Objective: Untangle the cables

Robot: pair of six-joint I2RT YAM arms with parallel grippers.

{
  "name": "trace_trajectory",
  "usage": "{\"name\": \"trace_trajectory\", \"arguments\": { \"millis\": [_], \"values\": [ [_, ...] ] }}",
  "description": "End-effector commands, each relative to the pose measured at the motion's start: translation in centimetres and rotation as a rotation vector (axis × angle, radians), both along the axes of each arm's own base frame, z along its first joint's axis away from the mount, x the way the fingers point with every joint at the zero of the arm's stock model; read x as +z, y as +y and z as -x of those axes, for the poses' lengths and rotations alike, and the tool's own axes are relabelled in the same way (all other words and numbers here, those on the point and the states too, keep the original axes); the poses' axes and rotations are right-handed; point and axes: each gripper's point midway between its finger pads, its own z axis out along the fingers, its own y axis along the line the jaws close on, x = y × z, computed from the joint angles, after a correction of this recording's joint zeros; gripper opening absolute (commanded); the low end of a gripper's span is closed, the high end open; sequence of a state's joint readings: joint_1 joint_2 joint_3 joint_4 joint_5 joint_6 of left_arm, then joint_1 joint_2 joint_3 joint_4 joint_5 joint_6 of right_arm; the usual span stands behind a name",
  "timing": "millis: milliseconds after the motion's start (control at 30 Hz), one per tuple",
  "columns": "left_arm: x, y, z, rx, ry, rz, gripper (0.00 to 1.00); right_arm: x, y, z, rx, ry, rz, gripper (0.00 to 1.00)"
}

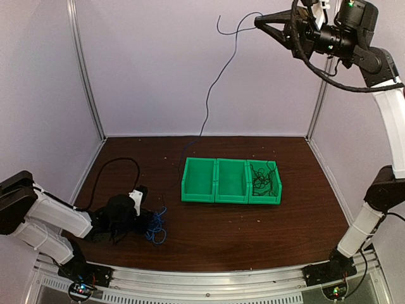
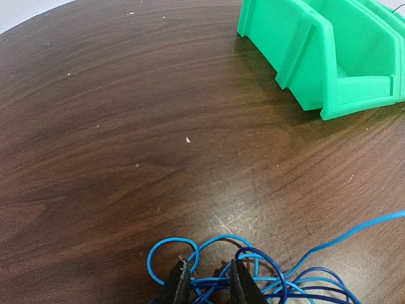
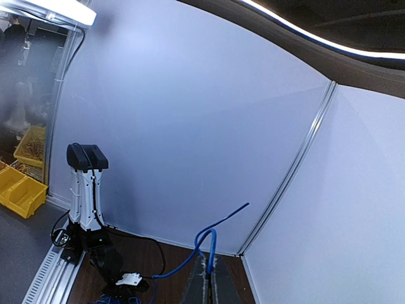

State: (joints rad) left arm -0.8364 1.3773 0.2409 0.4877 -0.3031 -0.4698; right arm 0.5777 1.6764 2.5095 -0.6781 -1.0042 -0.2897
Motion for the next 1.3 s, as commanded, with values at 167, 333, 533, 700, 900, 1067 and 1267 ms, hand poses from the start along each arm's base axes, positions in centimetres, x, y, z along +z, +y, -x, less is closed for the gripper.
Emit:
{"name": "trace_trajectory", "arguments": {
  "millis": [167, 333, 533, 700, 900, 1067, 1267],
  "values": [
    [-0.9, 0.6, -0.7, 0.057, 0.028, -0.043, 0.29, 3.2, -4.5, -0.9, -0.121, -0.07, -0.073, 0.0],
    [-0.8, 0.6, -0.7, 0.051, 0.026, -0.044, 0.29, 3.9, -6.2, -1.2, -0.152, -0.069, -0.093, 0.0],
    [-0.9, 0.7, -0.8, 0.059, 0.025, -0.054, 0.44, 6.5, -10.1, -2.3, -0.261, -0.117, -0.153, 0.0],
    [-0.8, 0.8, -0.9, 0.064, 0.021, -0.053, 0.55, 6.4, -11.6, -3.2, -0.323, -0.126, -0.146, 0.0],
    [-0.6, 0.9, -0.9, 0.069, 0.018, -0.048, 0.56, 6.4, -11.6, -3.0, -0.316, -0.12, -0.151, 0.0],
    [1.3, 0.5, -0.8, 0.048, -0.026, 0.003, 0.56, 6.5, -12.0, -3.3, -0.346, -0.128, -0.154, 0.0],
    [8.2, 0.3, -1.1, 0.029, -0.183, 0.112, 0.5, 0.3, -10.1, -6.5, -0.234, 0.073, -0.097, 0.0]
  ]
}}
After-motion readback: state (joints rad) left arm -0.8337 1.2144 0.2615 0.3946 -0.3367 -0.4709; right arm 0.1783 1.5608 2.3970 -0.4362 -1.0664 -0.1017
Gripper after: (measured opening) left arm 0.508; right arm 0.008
